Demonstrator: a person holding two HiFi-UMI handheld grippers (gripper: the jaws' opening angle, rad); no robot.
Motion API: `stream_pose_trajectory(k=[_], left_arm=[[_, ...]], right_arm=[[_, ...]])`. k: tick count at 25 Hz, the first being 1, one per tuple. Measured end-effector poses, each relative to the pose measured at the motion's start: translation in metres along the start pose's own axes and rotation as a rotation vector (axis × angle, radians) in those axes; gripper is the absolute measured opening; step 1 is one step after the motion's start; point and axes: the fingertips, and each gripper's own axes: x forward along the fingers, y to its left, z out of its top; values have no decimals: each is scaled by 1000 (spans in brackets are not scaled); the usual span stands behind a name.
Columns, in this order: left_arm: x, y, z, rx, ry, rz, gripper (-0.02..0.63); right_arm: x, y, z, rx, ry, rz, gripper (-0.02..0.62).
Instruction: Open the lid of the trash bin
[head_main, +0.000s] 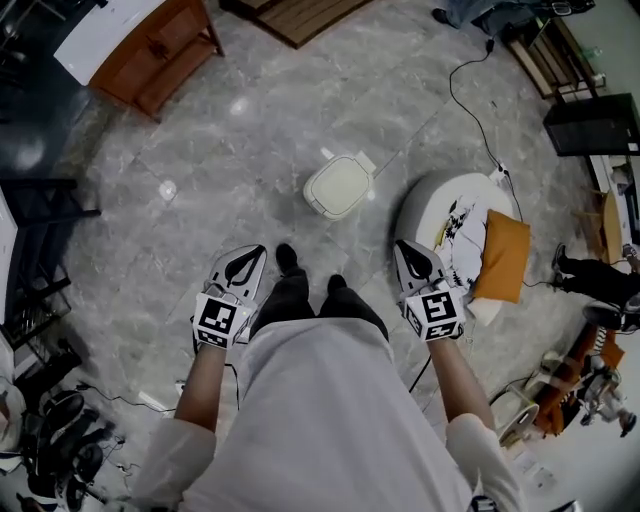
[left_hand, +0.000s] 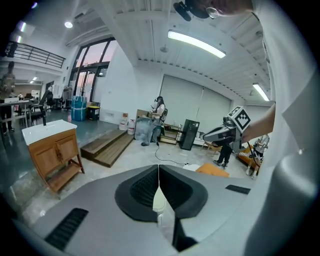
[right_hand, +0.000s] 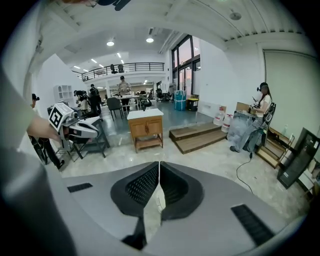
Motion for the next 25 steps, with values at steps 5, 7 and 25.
stream_pose_trajectory(k=[5,7,25], left_arm=[[18,-2,-9,2,26,-61,18],[25,-3,-10,-1,31,-78,18],[109,-16,-33,-35,101,-80,20]], right_arm=[[7,6,-10,14,48,-6,31],[9,8,-14,8,67,-2,31],[37,-19,-50,-33,164,121,31]])
